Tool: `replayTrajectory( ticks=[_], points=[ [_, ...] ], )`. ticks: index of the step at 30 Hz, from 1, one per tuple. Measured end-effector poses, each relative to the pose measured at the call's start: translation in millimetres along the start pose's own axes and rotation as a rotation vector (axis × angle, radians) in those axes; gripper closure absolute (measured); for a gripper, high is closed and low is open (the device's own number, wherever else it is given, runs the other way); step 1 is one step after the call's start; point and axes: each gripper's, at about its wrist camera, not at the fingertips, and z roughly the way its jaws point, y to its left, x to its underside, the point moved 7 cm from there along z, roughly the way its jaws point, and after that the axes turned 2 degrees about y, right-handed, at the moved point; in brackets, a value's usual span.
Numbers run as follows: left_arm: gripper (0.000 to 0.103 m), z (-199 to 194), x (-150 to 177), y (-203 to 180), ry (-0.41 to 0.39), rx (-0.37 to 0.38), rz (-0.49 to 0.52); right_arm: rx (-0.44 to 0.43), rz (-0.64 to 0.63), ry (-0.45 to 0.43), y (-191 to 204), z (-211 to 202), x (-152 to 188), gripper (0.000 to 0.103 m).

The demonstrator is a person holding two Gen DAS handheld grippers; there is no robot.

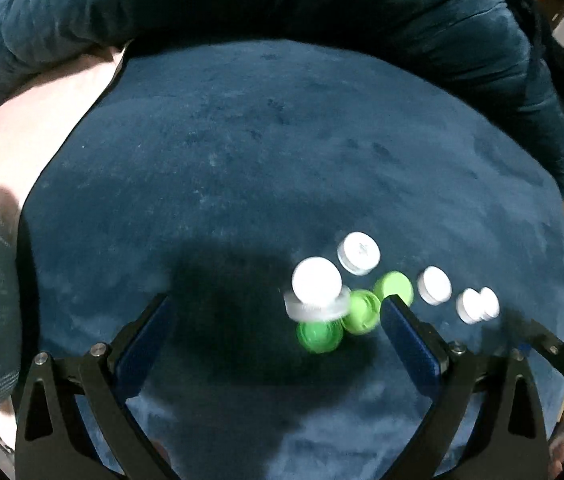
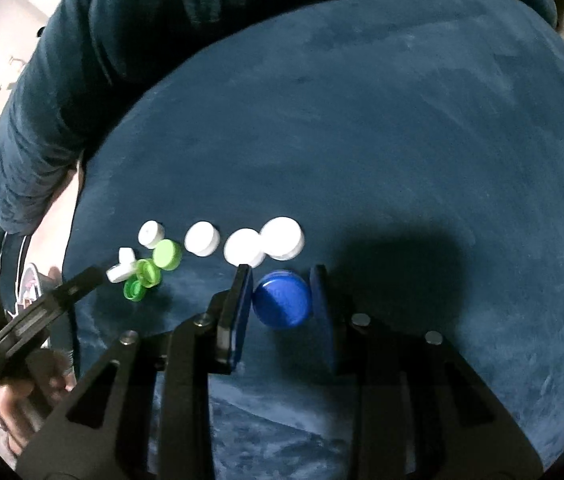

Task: Organize objects
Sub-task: 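Move the left gripper toward a white cap while the right gripper holds the blue cap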

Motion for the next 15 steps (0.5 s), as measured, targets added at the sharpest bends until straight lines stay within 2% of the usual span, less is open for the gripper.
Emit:
replayTrajectory(
  ticks=[3,5,9,13,15],
  points=[
    [0.001,16,-2,2,0.036,-0.019,-0.005,-0.006,-0.023,-0.004,13,1,-3,0.072],
    [0.001,24,3,5,0.076,-0.057,0.010,-0.005,-0.041,-0.002,20,3,-4,0.072],
    [0.001,23,14,23,0.149,-0.120,-0.009,0.004,-0.065,0.003,25,5,-2,0.072],
    [0.002,6,13,35,0.117,-0.167,-0.025,-0.001,-0.066,0.002,30,5,-2,0.072],
    [0.002,0,10,30,0.088,-0.134,-0.011,-0.005,-0.070,0.000,33,5,-2,0.072]
  ],
)
